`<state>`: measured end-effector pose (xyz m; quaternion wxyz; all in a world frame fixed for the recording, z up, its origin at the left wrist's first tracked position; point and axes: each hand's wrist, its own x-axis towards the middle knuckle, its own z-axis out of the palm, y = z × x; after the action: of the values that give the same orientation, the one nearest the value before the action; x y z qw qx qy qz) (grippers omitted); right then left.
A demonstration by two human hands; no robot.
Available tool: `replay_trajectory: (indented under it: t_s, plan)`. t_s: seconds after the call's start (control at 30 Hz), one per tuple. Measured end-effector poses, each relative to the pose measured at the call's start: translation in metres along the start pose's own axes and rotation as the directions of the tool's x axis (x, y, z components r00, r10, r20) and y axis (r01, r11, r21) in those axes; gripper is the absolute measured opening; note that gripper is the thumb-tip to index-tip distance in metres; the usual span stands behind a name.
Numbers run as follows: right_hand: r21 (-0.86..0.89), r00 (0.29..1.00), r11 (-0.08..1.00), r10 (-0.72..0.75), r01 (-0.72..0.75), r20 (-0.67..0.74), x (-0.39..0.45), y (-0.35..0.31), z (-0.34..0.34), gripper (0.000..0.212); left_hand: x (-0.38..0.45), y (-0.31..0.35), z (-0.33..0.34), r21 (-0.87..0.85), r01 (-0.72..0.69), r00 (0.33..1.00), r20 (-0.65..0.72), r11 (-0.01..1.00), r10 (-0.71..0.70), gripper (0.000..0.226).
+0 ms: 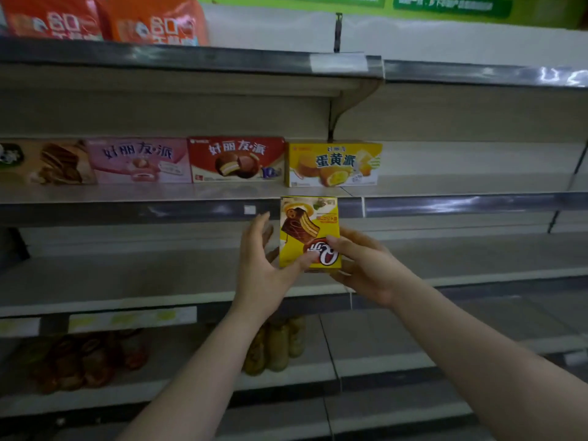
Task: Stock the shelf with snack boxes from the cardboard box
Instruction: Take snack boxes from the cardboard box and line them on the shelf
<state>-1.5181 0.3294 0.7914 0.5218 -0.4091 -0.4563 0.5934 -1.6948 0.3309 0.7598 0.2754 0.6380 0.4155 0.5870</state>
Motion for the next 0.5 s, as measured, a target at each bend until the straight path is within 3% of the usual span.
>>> replay_trajectory:
  t_s: [0.07,0.2,0.4,0.5]
  plan:
    - [-0.005,1.000,1.000,-0.009,0.009,0.006,-0.016,0.003,-0.022,0.059,-0.011,0.007,0.015,-0.092,0.160,0.986,0.069,0.983,-0.154,0.099]
    - [0.024,0.999,0.999,-0.035,0.035,0.006,-0.044,-0.004,-0.058,0.068,-0.032,0.030,0.051,-0.117,0.196,0.975,0.126,0.974,-0.181,0.061]
    - [0.052,0.996,0.996,-0.075,0.073,0.041,-0.101,-0.029,-0.130,0.070,-0.068,0.081,0.127,-0.400,0.410,0.900,0.323,0.820,-0.292,0.076]
    - [0.039,0.996,0.996,-0.084,0.083,0.030,-0.130,-0.042,-0.175,0.066,-0.090,0.102,0.170,-0.413,0.428,0.889,0.353,0.804,-0.292,0.065]
